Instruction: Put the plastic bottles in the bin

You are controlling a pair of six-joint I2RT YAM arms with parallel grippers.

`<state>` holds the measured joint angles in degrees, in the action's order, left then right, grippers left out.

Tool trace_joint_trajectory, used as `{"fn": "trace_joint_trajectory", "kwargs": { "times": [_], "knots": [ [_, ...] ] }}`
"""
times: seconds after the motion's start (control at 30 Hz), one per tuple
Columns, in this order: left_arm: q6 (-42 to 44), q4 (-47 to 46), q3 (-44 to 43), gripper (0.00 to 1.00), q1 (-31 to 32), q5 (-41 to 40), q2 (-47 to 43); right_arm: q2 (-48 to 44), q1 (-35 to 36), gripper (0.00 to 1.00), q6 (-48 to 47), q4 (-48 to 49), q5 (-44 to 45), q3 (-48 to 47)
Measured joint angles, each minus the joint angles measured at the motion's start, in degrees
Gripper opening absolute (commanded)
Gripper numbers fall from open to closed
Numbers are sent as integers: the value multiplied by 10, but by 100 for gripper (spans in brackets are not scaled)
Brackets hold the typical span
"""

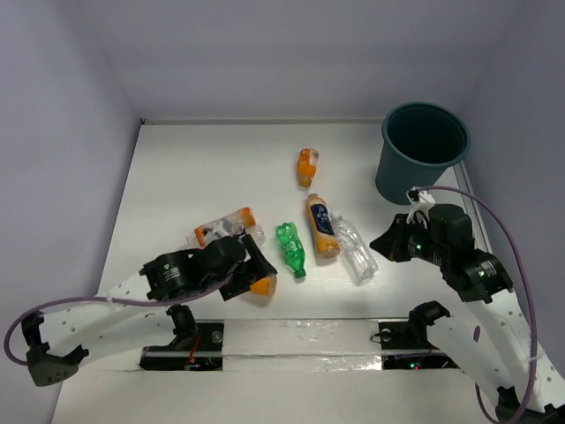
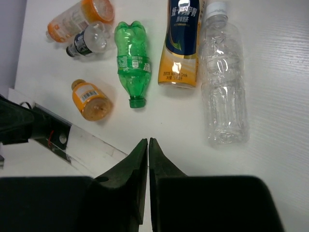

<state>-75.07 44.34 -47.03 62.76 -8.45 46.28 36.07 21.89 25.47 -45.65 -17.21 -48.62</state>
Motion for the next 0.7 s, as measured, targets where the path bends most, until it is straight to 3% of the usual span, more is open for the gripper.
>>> {"fn": "trace_joint_trajectory", "kwargs": {
  "times": [0.2,0.3,0.47,0.7],
  "knots": [
    [-181,0,96,85,0,-11,-131,12,7,41,-10,8,-14,1],
    [-228,1,115,89,0,-14,-132,13,7,49,-14,12,-21,1],
    [-278,-9,135,97,0,-31,-96,16,7,53,-18,14,-29,5],
    [-326,-72,211,99,-2,-42,-97,30,11,54,-29,14,-36,5]
  ]
}}
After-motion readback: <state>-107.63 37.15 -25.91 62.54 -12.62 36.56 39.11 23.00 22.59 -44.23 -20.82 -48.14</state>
